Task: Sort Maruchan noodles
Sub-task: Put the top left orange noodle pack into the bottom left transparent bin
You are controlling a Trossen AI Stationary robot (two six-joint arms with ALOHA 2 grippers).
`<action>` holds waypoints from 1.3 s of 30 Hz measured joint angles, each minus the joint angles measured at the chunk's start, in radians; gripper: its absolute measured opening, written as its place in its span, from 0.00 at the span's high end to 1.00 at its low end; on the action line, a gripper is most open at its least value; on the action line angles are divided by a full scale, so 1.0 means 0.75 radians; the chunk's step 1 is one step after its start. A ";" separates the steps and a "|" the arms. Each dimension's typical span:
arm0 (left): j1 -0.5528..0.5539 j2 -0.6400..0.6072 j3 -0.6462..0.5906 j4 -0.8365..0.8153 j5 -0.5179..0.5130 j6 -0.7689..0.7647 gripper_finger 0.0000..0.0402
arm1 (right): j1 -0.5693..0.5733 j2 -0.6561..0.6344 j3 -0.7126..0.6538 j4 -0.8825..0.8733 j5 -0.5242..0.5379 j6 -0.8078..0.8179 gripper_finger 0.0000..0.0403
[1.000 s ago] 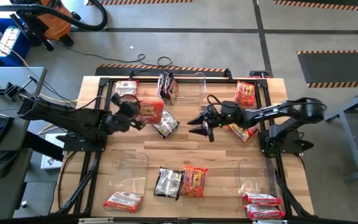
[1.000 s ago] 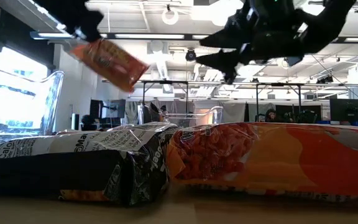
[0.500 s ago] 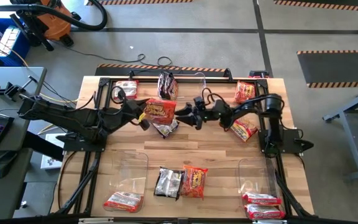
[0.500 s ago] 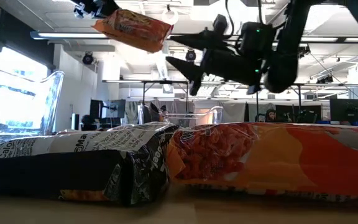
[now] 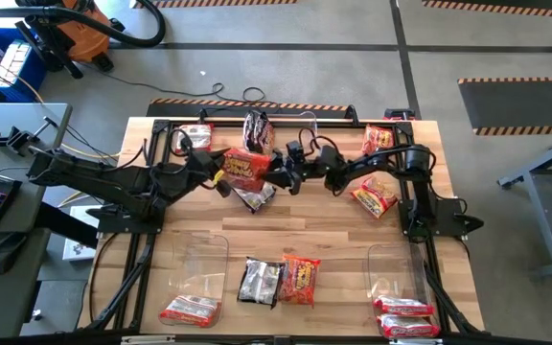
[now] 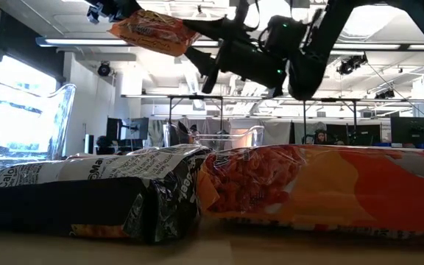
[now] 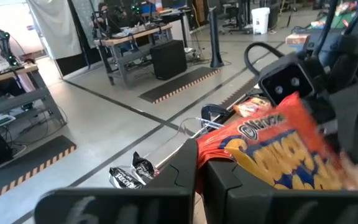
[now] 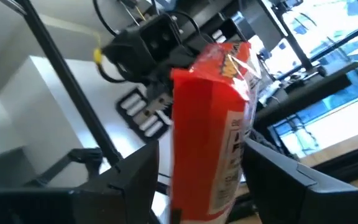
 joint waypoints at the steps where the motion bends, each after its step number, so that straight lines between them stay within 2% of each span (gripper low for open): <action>1: 0.004 -0.001 0.000 0.009 0.000 -0.001 1.00 | 0.005 0.000 0.019 -0.043 0.010 -0.026 0.46; 5: 0.012 -0.002 0.000 0.043 -0.008 -0.007 1.00 | 0.026 0.000 0.082 -0.187 0.071 -0.116 0.46; 10: 0.013 0.000 0.000 0.050 -0.035 -0.033 1.00 | 0.030 0.000 0.085 -0.194 0.089 -0.173 0.48; 20: 0.014 -0.005 0.000 0.077 0.012 -0.085 1.00 | 0.034 0.000 0.081 -0.167 0.077 -0.258 0.71; 24: 0.015 -0.071 -0.001 0.022 0.131 -0.121 0.97 | 0.035 0.000 0.081 -0.161 0.049 -0.284 0.72; 30: 0.018 -0.286 0.001 -0.236 0.331 -0.312 0.91 | -0.017 -0.022 0.081 -0.203 -0.110 -0.286 0.72; 34: 0.042 -0.399 0.001 -0.461 0.430 -0.440 0.87 | -0.055 -0.095 0.081 -0.425 -0.232 -0.399 0.72; 36: 0.057 -0.434 0.006 -0.531 0.473 -0.475 0.84 | -0.059 -0.153 0.081 -0.643 -0.264 -0.540 0.72; 39: 0.081 -0.428 0.078 -0.645 0.555 -0.480 0.80 | -0.045 -0.237 0.099 -1.040 -0.216 -0.821 0.72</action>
